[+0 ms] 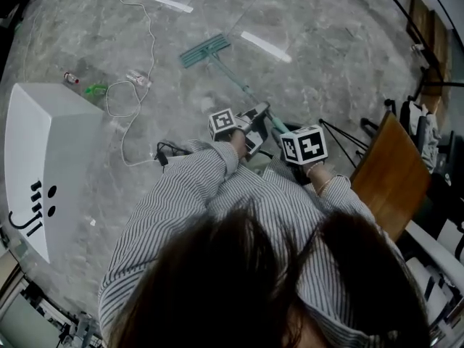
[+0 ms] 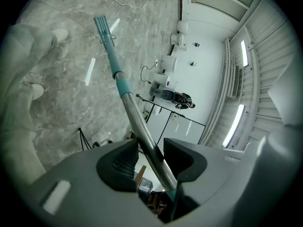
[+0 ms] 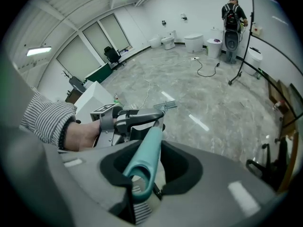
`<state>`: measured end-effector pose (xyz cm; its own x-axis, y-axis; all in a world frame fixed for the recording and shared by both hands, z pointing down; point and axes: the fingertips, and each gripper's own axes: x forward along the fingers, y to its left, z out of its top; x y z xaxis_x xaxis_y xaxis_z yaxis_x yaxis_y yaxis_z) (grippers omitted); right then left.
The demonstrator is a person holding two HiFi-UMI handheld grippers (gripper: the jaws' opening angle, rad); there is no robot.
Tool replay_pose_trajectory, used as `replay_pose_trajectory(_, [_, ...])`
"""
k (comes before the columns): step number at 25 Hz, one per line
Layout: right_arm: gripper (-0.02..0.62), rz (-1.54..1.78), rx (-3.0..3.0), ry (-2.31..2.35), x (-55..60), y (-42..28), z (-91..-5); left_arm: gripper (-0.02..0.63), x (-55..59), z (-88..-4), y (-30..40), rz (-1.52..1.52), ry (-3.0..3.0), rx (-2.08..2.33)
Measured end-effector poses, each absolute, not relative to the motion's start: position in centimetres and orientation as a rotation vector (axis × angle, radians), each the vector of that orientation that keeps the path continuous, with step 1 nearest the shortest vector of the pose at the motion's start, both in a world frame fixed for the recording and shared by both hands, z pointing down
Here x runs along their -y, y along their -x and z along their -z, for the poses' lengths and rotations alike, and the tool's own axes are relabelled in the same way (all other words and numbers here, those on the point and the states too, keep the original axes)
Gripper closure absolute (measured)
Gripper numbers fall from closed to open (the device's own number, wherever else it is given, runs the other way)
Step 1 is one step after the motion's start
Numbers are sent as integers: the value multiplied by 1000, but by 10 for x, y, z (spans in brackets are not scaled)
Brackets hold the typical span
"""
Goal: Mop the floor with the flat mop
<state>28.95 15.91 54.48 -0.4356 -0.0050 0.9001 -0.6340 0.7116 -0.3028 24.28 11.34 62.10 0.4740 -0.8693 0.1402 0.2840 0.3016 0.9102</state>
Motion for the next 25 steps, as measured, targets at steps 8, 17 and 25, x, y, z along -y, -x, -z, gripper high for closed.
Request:
replay_pose_trajectory(8, [482,-803,1920,-540,-169,-321,-547,439,-125,-620,-275,753,-1046,702])
replay_pose_trajectory(17, [482,-786,1948,-554,-164,-319,-544,433,-120,-617,-274,739,-1075,690])
replay_pose_trajectory(25, [482,-807,1947,-566,-162,-322,-544,428,-118,-617,-276,703,-1090,679])
